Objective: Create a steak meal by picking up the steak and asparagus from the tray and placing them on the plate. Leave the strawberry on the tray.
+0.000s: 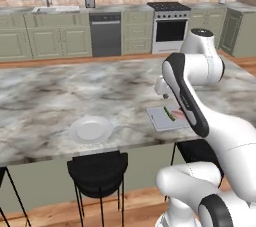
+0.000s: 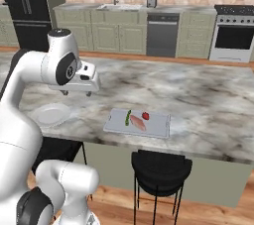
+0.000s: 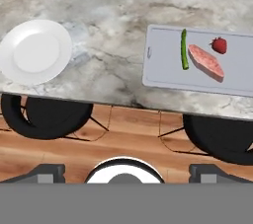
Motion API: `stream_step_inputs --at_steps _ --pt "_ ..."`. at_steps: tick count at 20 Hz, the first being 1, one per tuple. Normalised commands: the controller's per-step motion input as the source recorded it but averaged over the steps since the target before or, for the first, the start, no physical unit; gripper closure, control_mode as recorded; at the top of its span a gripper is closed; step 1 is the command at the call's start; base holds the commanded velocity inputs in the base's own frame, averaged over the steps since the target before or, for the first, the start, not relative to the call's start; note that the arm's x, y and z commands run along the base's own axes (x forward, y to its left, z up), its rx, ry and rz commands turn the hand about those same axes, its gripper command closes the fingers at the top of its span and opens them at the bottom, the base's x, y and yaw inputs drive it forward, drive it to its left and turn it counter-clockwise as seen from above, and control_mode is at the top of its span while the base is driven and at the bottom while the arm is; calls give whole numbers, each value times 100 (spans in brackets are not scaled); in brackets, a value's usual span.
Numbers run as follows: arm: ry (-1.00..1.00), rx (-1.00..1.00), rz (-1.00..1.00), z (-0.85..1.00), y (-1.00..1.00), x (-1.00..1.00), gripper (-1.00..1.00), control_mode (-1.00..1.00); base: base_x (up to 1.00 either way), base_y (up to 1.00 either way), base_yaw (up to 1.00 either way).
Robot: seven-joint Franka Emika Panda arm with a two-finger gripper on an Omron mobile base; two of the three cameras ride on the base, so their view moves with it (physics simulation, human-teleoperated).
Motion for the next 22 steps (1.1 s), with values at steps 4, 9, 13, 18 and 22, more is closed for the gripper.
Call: stream_step_inputs --at_steps 4,9,13,18,22 --pt "0 0 0 0 0 0 -100 100 43 7 0" --pt "0 0 0 -3 4 5 -100 -100 20 14 0" --pt "0 -1 -1 -18 20 24 -100 -100 0 0 0" --pt "0 0 0 -27 2 26 -100 -100 0 0 0" --pt "0 0 0 -38 -3 27 -100 -100 0 0 0"
